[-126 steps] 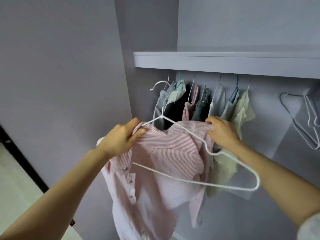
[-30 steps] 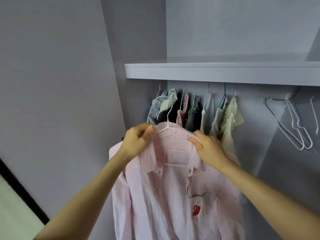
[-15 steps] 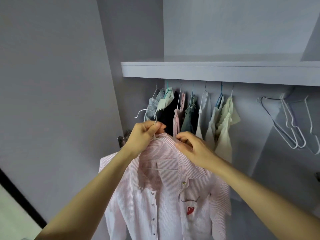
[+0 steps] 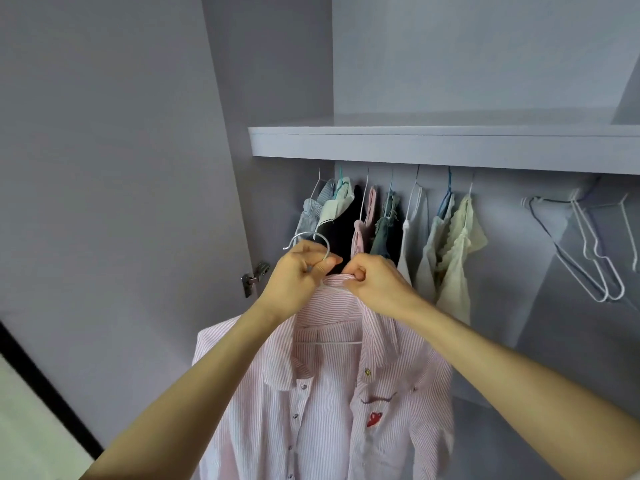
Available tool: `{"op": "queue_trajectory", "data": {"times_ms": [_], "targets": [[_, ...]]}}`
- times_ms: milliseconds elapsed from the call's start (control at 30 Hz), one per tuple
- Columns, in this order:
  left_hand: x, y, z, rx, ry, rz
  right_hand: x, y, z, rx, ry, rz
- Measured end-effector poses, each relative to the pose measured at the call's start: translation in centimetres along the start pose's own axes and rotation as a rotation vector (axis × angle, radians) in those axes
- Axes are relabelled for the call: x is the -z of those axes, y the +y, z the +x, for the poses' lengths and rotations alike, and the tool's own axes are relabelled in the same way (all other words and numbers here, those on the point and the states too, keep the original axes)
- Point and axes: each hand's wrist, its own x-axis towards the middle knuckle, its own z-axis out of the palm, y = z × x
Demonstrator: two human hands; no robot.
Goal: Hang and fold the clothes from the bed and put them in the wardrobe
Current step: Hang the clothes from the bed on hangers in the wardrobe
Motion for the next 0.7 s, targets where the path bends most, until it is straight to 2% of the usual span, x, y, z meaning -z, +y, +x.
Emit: {"op": "queue_trajectory", "data": {"times_ms": [200,300,433,500,567,633,700], "targets": [[0.0,1.0,0.0,-0.042,-0.004,-0.041,-0.8,-0.3,-0.3,0.146,0.198,-0.419],[0.1,1.1,-0.2,0.064,0.059,-0.127,-0.5,0.4,-0.1,0.149,0.215,-0.373],[0.3,-0.3,0.3,0.232,0.185,-0.329,-0.1,1.8,-1.7,0.281,0.113,-0.254],[0.5,-0.6,0.2,0.244,0.210,-0.291,0.2,3.0,-2.7,0.342,0.144,-0.168],[0.8,-0.6,0.2,0.216,0.214,-0.281,0.7,5.4,-3.2,0.277,0.188,-0.204],[1.2,-0.7,0.3,0.204,0.228,-0.368,1.2,7.9,-3.5,0.169,0.137,-0.325],[1.5,-0.7,0.7,0.211,0.269,-0.417,1.4,9.0,-3.7,0.074,0.065,-0.304]]}}
